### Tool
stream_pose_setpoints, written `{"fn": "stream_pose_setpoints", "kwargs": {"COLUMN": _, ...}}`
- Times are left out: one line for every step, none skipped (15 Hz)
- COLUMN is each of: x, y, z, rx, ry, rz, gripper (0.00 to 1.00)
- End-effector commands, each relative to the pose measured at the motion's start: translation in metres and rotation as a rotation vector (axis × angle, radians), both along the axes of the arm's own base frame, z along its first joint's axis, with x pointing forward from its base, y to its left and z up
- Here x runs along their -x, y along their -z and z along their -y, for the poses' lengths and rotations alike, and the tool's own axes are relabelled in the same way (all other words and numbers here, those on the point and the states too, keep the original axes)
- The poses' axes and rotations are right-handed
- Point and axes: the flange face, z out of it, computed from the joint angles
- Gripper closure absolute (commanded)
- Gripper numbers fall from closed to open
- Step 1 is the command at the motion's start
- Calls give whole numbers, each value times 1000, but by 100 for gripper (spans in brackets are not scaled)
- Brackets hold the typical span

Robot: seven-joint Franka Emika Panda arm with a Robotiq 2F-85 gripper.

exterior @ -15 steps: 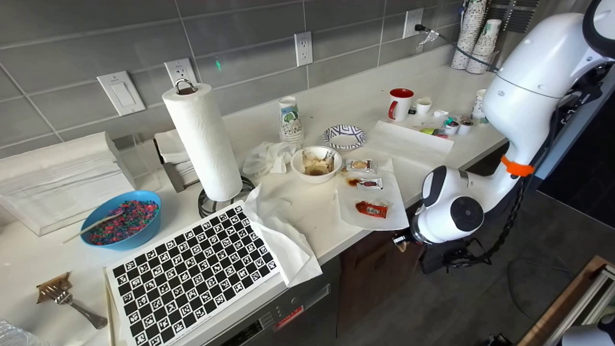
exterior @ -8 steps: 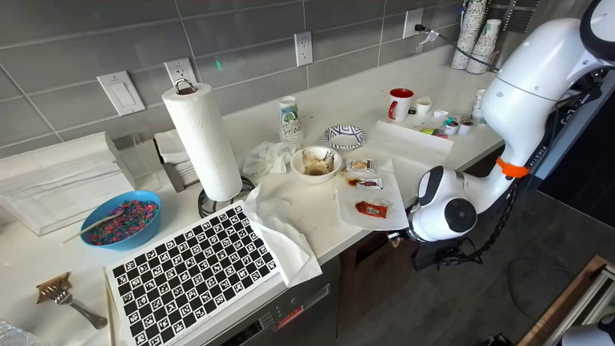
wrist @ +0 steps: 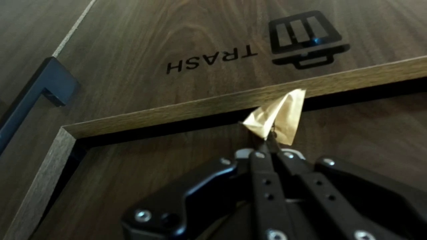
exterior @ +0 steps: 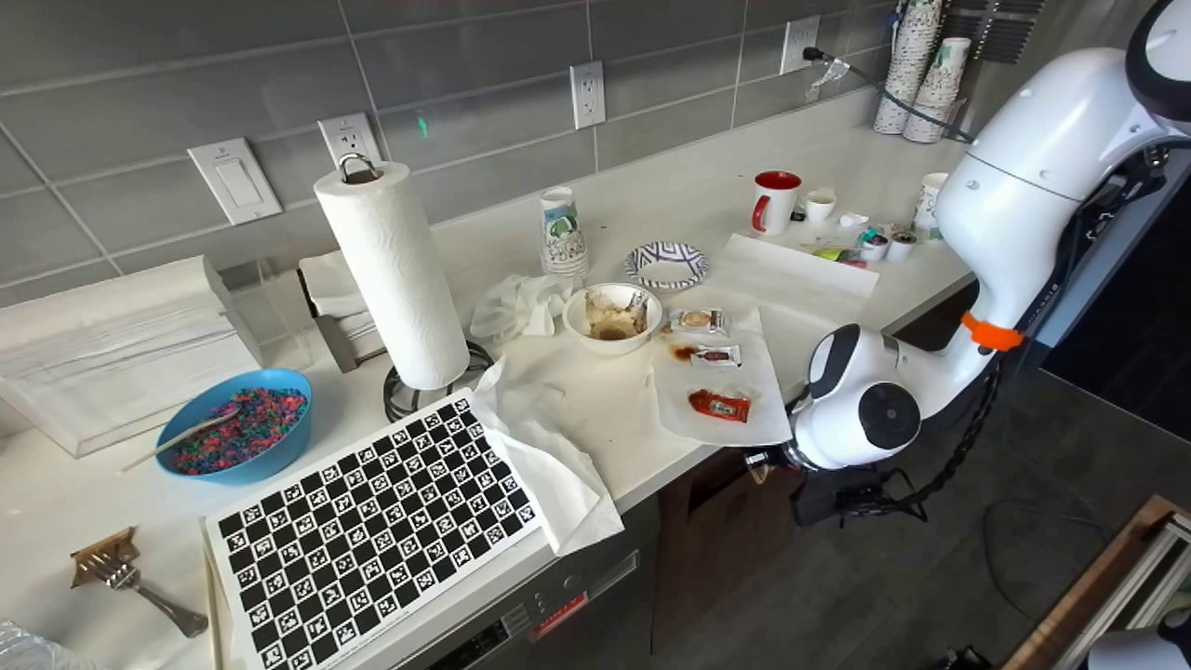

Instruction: Put the small tissue in the rubbish can

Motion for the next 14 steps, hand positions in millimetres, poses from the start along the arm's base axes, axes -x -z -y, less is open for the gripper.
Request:
{"fn": "stream_pose_setpoints", "kwargs": {"x": -23, "y": 8, "z": -3, "rx": 1, "ry": 1, "rz": 34, "gripper": 100}}
{"fn": "stream_pose_setpoints", "kwargs": {"x": -25, "y": 11, "z": -4, "rx": 6, "ry": 1, "rz": 38, "gripper": 100}}
{"fn": "stream_pose_setpoints", "kwargs": {"x": -26, "y": 14, "z": -4, "rx": 12, "ry": 3, "rz": 41, "gripper": 100}}
{"fn": "stream_pose_setpoints", "kwargs": {"x": -28, "y": 16, "z": -5, "rx": 18, "ry": 3, "rz": 47, "gripper": 100}}
{"fn": "stream_pose_setpoints", "kwargs": {"x": -29, "y": 20, "z": -5, "rx": 30, "ry": 0, "rz": 48, "gripper": 100}}
{"fn": "stream_pose_setpoints", "kwargs": {"x": -30, "y": 23, "z": -4, "rx": 41, "ry": 2, "rz": 50, "gripper": 100}}
{"fn": "stream_pose_setpoints", "kwargs": {"x": -30, "y": 26, "z": -3, "rx": 50, "ry": 5, "rz": 54, "gripper": 100}}
{"fn": "stream_pose_setpoints", "kwargs": {"x": -32, "y": 27, "z": -2, "rx": 61, "ry": 8, "rz": 61, "gripper": 100}}
{"fn": "stream_pose_setpoints", "kwargs": {"x": -35, "y": 26, "z": -2, "rx": 65, "ry": 12, "rz": 68, "gripper": 100}}
{"fn": "stream_pose_setpoints", "kwargs": {"x": -34, "y": 28, "z": 3, "rx": 67, "ry": 25, "rz": 66, "gripper": 100}}
{"fn": "stream_pose_setpoints", "kwargs": {"x": -4, "y": 25, "z": 0, "rx": 51, "ry": 29, "rz": 24, "gripper": 100}}
{"fn": "stream_pose_setpoints", "kwargs": {"x": -3, "y": 27, "z": 0, "rx": 56, "ry": 29, "rz": 21, "gripper": 99}}
{"fn": "stream_pose_setpoints", "kwargs": {"x": -2, "y": 28, "z": 0, "rx": 61, "ry": 27, "rz": 22, "gripper": 99}}
{"fn": "stream_pose_setpoints", "kwargs": {"x": -2, "y": 28, "z": -1, "rx": 65, "ry": 23, "rz": 23, "gripper": 99}}
